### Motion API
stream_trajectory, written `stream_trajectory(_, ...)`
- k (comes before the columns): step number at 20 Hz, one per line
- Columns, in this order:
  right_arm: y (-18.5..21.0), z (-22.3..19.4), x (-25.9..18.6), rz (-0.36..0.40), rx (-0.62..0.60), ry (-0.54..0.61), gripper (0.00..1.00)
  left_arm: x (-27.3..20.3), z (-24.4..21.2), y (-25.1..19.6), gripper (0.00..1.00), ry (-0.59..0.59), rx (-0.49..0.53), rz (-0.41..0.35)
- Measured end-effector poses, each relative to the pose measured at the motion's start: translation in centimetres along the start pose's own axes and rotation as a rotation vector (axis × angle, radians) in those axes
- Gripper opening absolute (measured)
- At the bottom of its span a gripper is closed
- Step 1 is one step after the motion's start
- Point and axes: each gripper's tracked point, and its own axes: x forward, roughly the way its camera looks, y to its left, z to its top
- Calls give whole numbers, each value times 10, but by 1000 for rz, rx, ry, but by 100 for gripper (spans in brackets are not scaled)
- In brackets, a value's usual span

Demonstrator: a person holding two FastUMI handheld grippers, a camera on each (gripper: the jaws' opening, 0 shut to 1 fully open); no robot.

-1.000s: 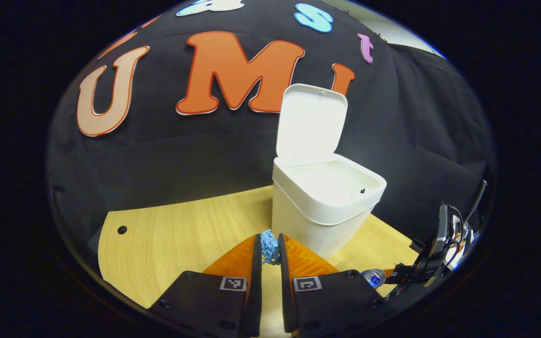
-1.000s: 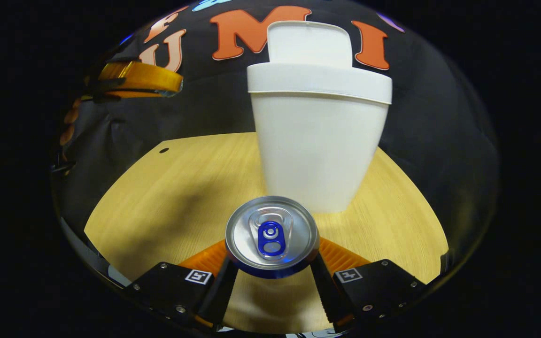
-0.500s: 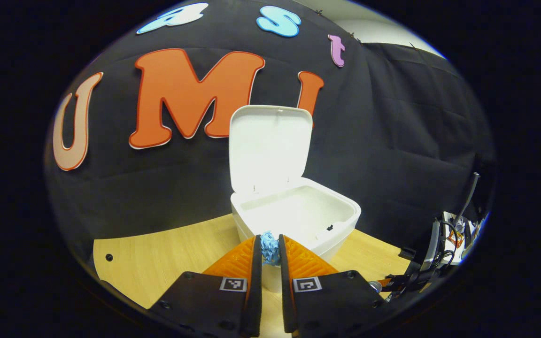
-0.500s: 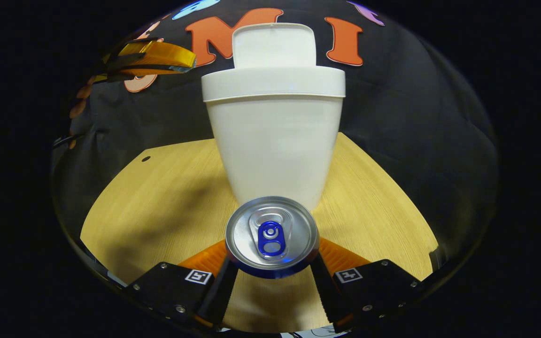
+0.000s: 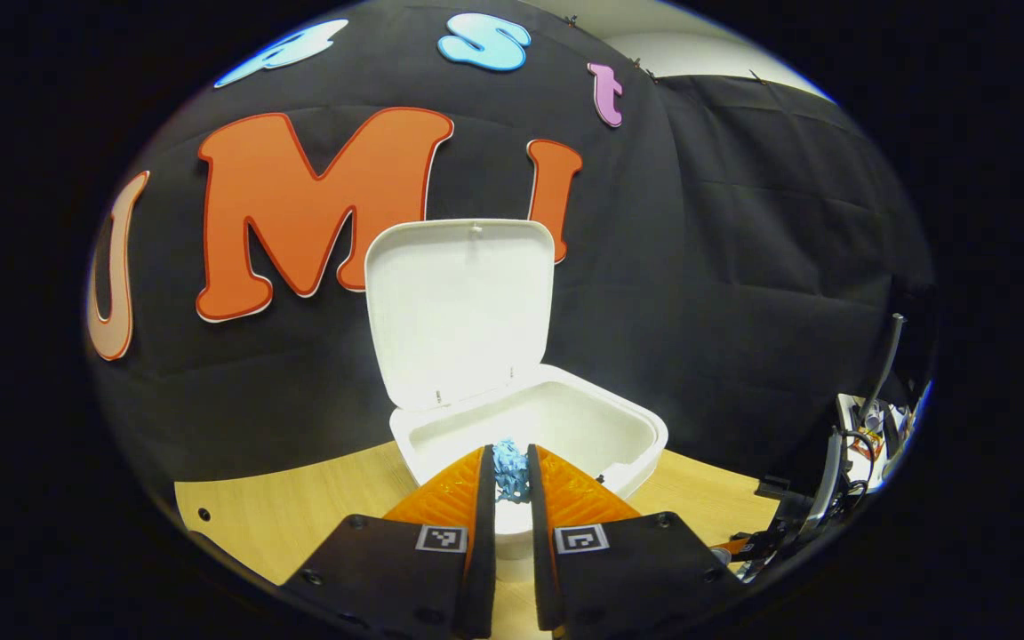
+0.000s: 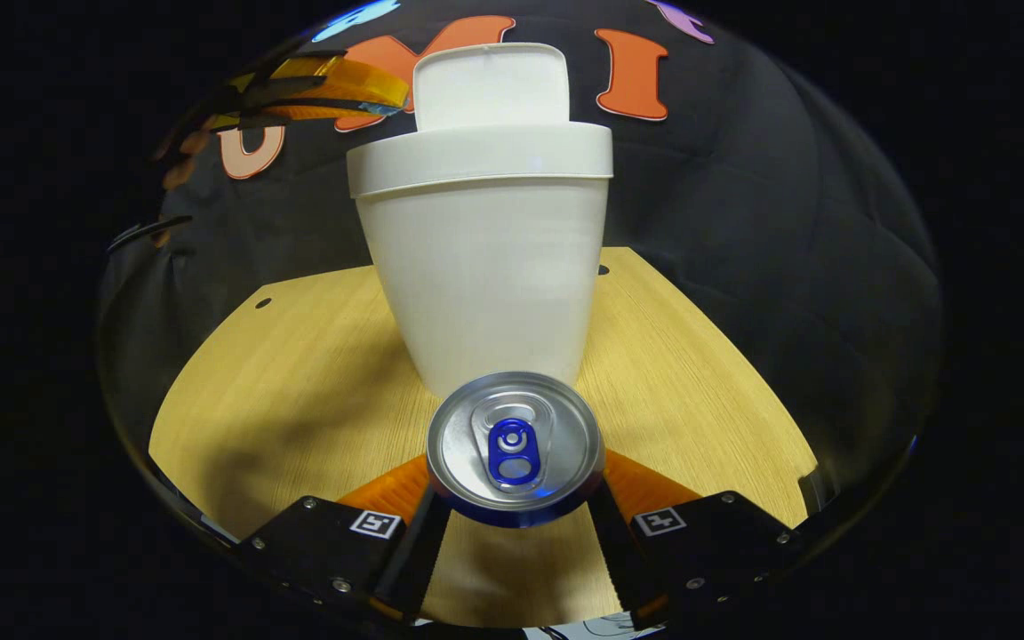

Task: Press the lid of the desktop garbage bin to open it, pick up the crumpled paper on the desktop and throw it into the bin, then pick up the pop can on the desktop and drop it into the bin, and finally close the garbage bin lid.

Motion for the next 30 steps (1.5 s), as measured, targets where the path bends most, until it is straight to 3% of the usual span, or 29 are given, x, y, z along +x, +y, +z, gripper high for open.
stream_trajectory(2,1,0,-1,6,0,2,80,7,-2,0,24,0,-5,4)
stream_trajectory(4,1,0,-2,8,-1,0,81,12,-4,0,32,6,-12,3)
stream_trajectory(10,-2,5,-4,10,-14,-15,80,17,-10,2,38,13,-37,14)
stream_trajectory(11,-3,6,-3,8,-31,-22,81,16,-9,2,55,13,-36,14)
stream_trajectory(12,-8,10,-2,0,-52,-37,81,16,-11,5,58,12,-33,23)
stream_trajectory(15,-13,32,-15,-4,-85,-79,81,10,-10,13,83,3,-34,43)
stream_trajectory(19,-21,61,-29,1,-96,-130,80,-6,-6,20,99,-28,-26,55)
stream_trajectory(23,-32,94,-45,-9,-119,-179,81,-29,-16,27,98,-45,46,101)
stream_trajectory(30,-38,155,-73,7,-187,-285,80,-69,-36,46,99,-50,48,176)
